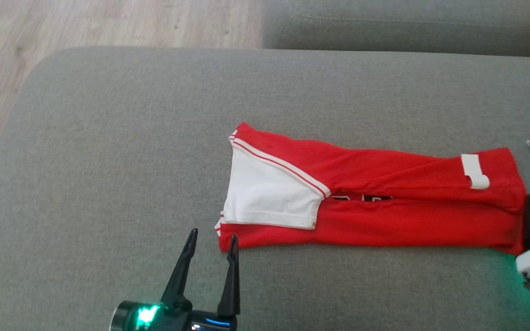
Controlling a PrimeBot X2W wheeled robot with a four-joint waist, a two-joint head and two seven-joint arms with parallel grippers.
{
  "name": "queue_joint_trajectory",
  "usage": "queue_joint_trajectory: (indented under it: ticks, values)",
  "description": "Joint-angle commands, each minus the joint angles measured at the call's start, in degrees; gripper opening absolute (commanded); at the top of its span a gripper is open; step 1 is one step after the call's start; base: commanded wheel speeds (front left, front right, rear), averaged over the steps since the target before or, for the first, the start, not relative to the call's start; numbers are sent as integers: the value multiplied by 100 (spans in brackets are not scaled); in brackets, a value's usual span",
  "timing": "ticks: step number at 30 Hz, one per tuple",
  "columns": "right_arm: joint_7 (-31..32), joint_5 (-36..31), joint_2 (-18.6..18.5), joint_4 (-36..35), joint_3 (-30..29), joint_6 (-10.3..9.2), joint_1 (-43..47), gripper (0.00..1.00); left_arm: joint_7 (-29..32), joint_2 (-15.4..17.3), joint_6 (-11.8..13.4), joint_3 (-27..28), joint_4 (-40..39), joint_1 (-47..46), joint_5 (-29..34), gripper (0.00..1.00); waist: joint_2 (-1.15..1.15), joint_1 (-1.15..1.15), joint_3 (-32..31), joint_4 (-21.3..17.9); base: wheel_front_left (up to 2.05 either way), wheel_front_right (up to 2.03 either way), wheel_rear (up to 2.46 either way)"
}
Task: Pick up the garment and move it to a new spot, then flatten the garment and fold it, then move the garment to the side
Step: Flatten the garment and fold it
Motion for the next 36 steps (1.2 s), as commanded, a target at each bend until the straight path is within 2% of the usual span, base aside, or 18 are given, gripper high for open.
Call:
queue_joint_trajectory:
  ticks: [1,10,14,15,17,18,22,26,32,36]
  values:
    - [-5,-78,-109,-82,38,39,-149,100,-54,-68,-14,220,-144,-118,56,100,0,0,43,45,0,0,0]
    - [476,-748,166,899,-401,39,-685,100,-54,-273,-352,314,81,-167,267,100,0,0,220,186,0,0,0]
    - [847,-558,522,875,-310,39,-693,99,-54,-341,-439,378,119,-173,322,100,0,0,210,196,0,0,0]
    - [938,-480,590,803,-258,39,-653,75,-54,-354,-453,402,125,-164,332,100,0,0,202,185,0,0,0]
    - [1040,-366,665,653,-164,39,-551,4,-54,-378,-480,450,133,-139,348,100,0,0,182,151,0,0,0]
    - [1032,-338,674,585,-139,39,-506,0,-54,-388,-496,472,135,-128,357,100,0,0,171,132,0,0,0]
    - [777,-295,645,281,-88,39,-387,0,-54,-424,-561,546,130,-113,407,100,0,0,123,34,0,0,0]
    - [596,-241,378,-136,-129,39,-307,0,-54,-453,-622,643,126,-80,463,100,0,0,67,-137,0,0,0]
    - [810,-126,-191,-757,-234,39,-232,0,-54,-487,-690,698,161,-51,507,100,0,0,-8,-286,0,0,0]
    - [1092,137,-261,-1470,-298,39,-173,0,-54,-506,-732,721,190,-41,519,100,0,0,-54,-300,0,0,0]
